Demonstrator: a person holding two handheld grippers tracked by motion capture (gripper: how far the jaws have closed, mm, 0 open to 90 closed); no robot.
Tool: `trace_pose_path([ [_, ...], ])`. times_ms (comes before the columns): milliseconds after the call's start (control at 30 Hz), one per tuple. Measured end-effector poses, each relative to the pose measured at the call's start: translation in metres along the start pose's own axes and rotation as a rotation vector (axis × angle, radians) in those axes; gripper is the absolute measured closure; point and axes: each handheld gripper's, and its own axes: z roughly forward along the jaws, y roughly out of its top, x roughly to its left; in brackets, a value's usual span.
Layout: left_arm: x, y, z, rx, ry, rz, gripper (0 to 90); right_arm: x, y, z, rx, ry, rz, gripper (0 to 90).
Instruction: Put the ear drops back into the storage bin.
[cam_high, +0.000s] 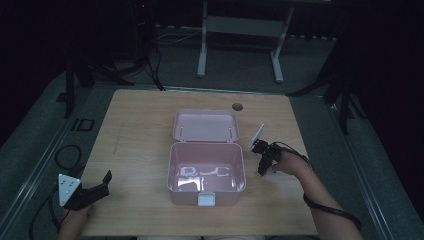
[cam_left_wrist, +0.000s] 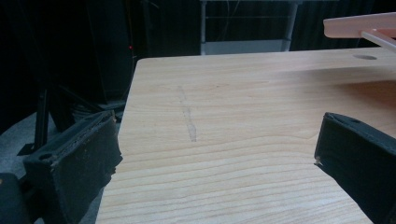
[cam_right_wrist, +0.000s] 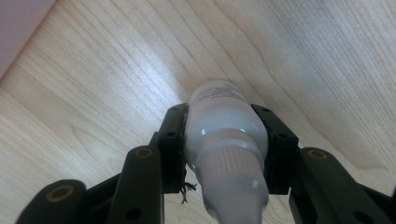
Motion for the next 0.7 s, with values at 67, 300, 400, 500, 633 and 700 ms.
trace_pose_path([
  [67, 0.0, 0.0, 0.0, 0.0, 0.0, -0.001, 0.4, 0.0, -0.002, -0.002, -0.006, -0.007, -0.006, 59.4],
  [300, 0.0, 0.0, 0.0, 0.003, 0.002, 0.002, 0.4, 0.003, -0.01, -0.007, -0.005, -0.034, -0.096, 59.4],
  [400, 0.0, 0.0, 0.0, 0.003, 0.003, 0.002, 0.4, 0.004, -0.014, -0.009, -0.01, -0.031, -0.13, 59.5],
  [500, 0.0, 0.0, 0.0, 0.003, 0.004, 0.002, 0.4, 0.006, -0.018, -0.011, -0.014, -0.038, -0.17, 59.5],
  [633, 0.0, 0.0, 0.0, 0.004, 0.005, 0.003, 0.4, 0.009, -0.022, -0.013, -0.021, -0.042, -0.23, 59.5],
  [700, 0.0, 0.0, 0.0, 0.003, 0.004, 0.002, 0.4, 0.011, -0.025, -0.014, -0.026, -0.041, -0.257, 59.5],
])
